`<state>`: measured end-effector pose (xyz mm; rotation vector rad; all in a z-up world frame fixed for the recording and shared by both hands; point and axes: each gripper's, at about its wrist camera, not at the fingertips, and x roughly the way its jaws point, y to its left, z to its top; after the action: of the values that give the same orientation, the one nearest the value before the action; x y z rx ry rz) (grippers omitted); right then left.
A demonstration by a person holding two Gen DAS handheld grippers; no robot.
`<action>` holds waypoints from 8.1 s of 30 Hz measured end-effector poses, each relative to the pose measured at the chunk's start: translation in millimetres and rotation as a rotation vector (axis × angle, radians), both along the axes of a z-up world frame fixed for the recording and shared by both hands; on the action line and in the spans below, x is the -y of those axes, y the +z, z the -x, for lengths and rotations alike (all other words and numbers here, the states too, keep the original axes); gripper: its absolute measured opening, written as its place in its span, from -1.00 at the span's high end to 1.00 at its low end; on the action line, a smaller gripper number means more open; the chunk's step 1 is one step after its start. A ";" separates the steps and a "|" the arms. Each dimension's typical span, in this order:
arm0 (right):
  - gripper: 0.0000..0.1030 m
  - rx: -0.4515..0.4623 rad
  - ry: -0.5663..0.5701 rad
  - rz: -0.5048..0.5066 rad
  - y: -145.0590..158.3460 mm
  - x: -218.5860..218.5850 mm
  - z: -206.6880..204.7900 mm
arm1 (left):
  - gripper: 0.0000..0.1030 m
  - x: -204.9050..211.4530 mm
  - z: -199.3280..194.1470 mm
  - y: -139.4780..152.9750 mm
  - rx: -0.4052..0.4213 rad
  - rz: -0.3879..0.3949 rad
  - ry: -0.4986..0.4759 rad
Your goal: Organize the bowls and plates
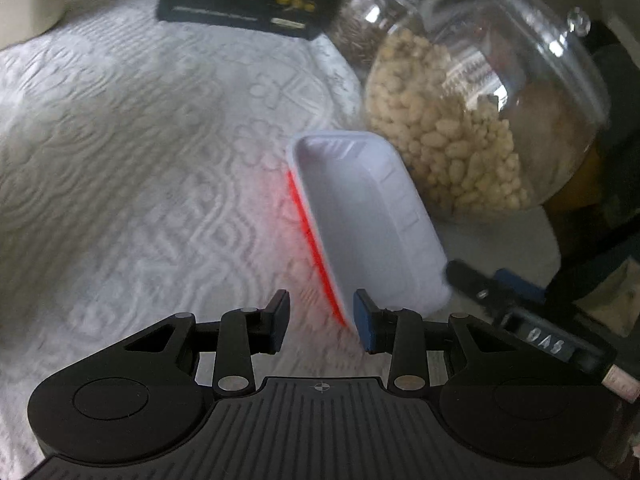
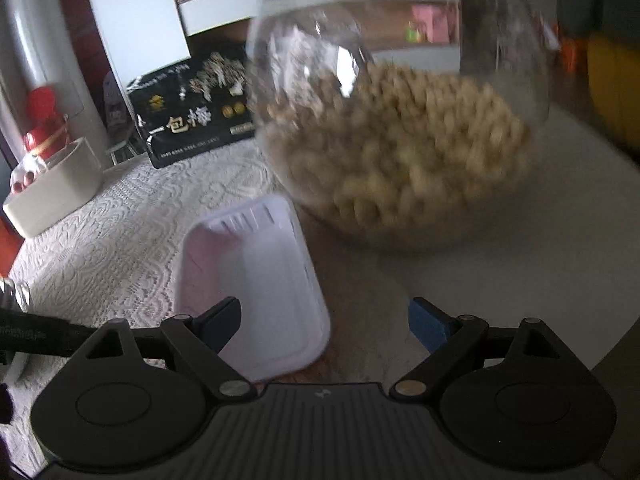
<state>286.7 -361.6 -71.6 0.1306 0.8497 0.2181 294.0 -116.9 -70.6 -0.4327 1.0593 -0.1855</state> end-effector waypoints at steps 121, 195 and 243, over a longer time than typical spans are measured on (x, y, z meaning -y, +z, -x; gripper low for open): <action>-0.40 0.079 0.599 -0.212 91.2 -342.5 91.3 | 0.60 -286.4 208.6 86.7 0.257 -0.007 0.470; -0.80 0.087 0.359 0.025 42.8 -255.1 217.9 | 0.71 -147.3 305.0 62.6 0.322 -0.494 0.366; -0.81 0.062 0.357 -0.005 41.3 -250.8 220.2 | 0.72 -150.4 307.6 56.0 0.282 -0.431 0.346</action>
<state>66.5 -110.9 -30.3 -0.0246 0.8066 0.5567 -13.6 33.5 -14.6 -0.1855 0.7062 0.2808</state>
